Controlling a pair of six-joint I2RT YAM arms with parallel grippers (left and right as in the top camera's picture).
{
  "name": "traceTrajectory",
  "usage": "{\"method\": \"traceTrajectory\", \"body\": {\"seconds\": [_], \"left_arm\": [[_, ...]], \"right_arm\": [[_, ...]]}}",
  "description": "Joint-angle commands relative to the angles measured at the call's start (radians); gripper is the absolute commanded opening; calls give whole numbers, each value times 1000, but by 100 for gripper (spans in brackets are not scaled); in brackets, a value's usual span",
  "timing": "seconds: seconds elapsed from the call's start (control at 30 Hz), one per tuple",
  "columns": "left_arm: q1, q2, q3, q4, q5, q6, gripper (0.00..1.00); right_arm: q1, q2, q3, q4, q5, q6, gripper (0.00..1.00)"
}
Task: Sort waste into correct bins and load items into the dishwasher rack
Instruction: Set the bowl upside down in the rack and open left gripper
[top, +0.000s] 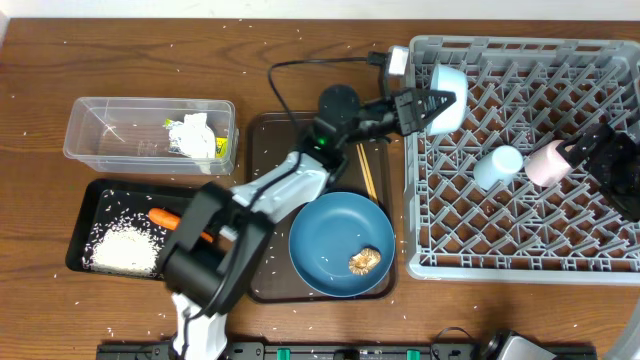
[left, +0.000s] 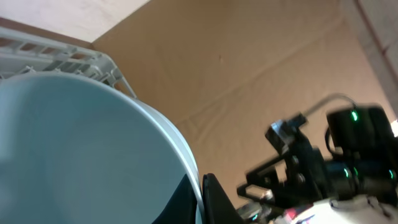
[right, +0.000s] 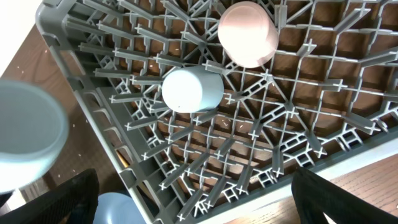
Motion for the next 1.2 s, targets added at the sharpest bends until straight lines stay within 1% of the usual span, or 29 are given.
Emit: {"method": "traceTrajectory", "body": {"seconds": [0.0,0.07,0.2,0.3,0.6,0.87,0.97,1.03,1.07,1.17], "left_arm": [[-20,72,25,71,-85,-208,6],[-29,117,25,108,-92,-264,6],[-48,179,25,138,-92,-320,6],[-66,199,25,169,-92,-327,6],[-76,202,26,189,-92,-332,6],[-74,202,25,151,-74,-334,7],[-69,202,25,119,-64,-334,17],[-66,202,25,117,-61,-334,29],[-62,202,25,117,-54,-334,33],[-39,202,25,118,-16,-321,38]], "right_arm": [[-8,-2,19,-2,-11,13,92],[-8,-2,19,-2,-11,13,92],[-8,-2,19,-2,-11,5,92],[-8,-2,19,-3,-10,5,92],[-8,-2,19,-10,-10,-5,93],[-8,-2,19,-20,12,-13,93],[-8,-2,19,-20,11,-13,93],[-8,-2,19,-20,11,-13,93],[-8,-2,19,-20,11,-13,93],[-8,-2,19,-23,11,-13,93]]}}
